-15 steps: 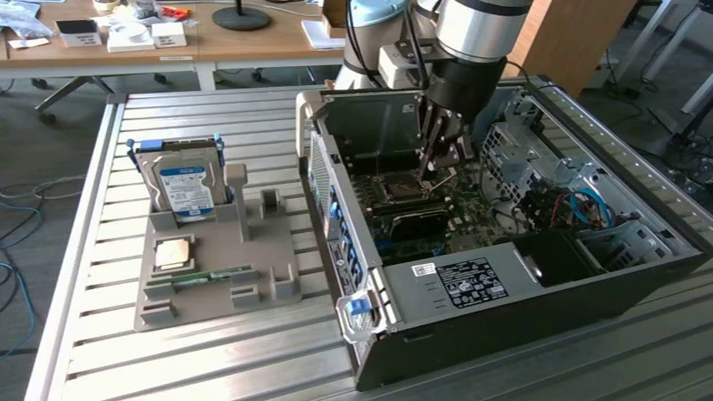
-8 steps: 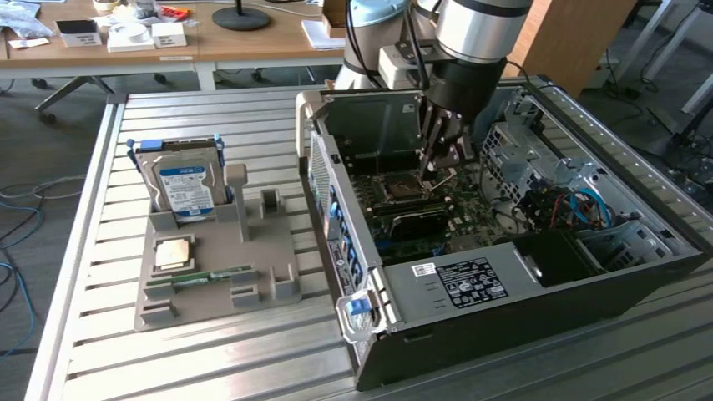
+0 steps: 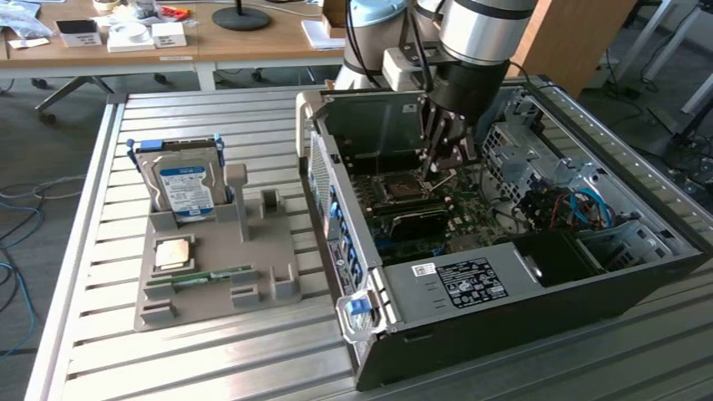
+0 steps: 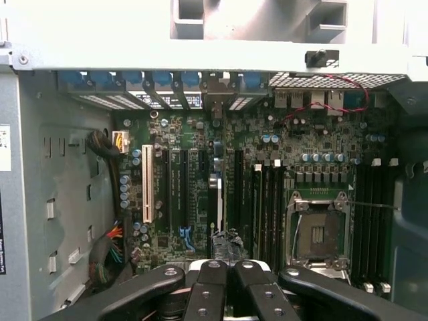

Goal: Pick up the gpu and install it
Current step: 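Press down on the gpu until it lock into place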

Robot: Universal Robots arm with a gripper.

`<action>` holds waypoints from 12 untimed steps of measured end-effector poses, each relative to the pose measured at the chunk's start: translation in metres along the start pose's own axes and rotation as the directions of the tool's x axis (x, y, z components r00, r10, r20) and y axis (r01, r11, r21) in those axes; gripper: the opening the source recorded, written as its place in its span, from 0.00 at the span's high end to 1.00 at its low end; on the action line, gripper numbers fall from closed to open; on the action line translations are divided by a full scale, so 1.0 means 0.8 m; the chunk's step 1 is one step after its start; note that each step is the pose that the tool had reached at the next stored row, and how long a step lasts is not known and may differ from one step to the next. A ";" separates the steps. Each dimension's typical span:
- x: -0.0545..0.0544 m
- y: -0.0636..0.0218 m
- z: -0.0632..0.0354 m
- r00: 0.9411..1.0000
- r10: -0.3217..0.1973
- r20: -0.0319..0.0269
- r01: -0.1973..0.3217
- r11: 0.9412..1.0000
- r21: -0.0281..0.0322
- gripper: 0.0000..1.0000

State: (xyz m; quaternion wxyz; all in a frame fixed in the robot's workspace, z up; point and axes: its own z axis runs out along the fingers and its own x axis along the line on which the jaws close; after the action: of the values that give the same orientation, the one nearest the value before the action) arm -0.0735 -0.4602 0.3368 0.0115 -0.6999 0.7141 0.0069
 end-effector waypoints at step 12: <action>0.000 0.000 0.009 1.000 0.000 0.000 0.000 1.000 0.000 0.89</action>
State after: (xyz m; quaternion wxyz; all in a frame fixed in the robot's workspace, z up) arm -0.0734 -0.4601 0.3298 0.0114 -0.6999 0.7141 0.0069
